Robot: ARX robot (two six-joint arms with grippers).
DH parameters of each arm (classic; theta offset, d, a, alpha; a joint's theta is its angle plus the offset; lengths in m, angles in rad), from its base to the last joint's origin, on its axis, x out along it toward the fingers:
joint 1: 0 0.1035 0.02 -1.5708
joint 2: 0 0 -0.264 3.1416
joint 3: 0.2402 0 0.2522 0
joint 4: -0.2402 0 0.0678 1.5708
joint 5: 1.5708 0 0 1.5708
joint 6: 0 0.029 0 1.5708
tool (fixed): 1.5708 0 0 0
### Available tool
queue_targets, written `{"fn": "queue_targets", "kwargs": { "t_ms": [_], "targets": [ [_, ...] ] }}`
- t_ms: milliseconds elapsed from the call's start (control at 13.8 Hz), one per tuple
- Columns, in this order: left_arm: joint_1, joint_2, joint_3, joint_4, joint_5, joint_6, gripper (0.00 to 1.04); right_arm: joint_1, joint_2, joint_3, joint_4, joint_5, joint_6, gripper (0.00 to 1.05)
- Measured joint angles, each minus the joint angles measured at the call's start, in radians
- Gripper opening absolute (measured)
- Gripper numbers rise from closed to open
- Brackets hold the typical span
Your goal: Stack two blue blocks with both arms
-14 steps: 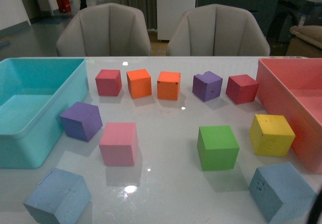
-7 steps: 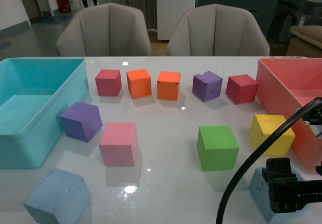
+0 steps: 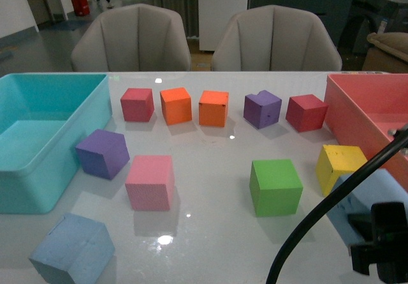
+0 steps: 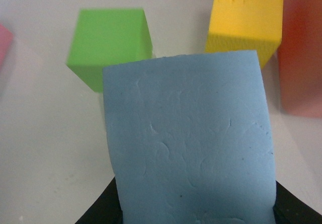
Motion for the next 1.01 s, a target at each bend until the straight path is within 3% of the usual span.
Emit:
{"fn": "queue_targets", "kwargs": {
  "t_ms": [289,795,940,1012],
  "targets": [
    [0.0,0.0,0.0,0.0,0.0,0.0,0.98,0.104,-0.006,0.259,-0.131,0.041,0.031,0.42],
    [0.0,0.0,0.0,0.0,0.0,0.0,0.98,0.169,0.185,0.483,-0.193,0.05,0.045,0.41],
    [0.0,0.0,0.0,0.0,0.0,0.0,0.98,0.191,0.347,0.663,-0.272,0.067,0.045,0.41],
    [0.0,0.0,0.0,0.0,0.0,0.0,0.98,0.202,0.529,0.865,-0.352,0.077,0.046,0.41]
  ]
}}
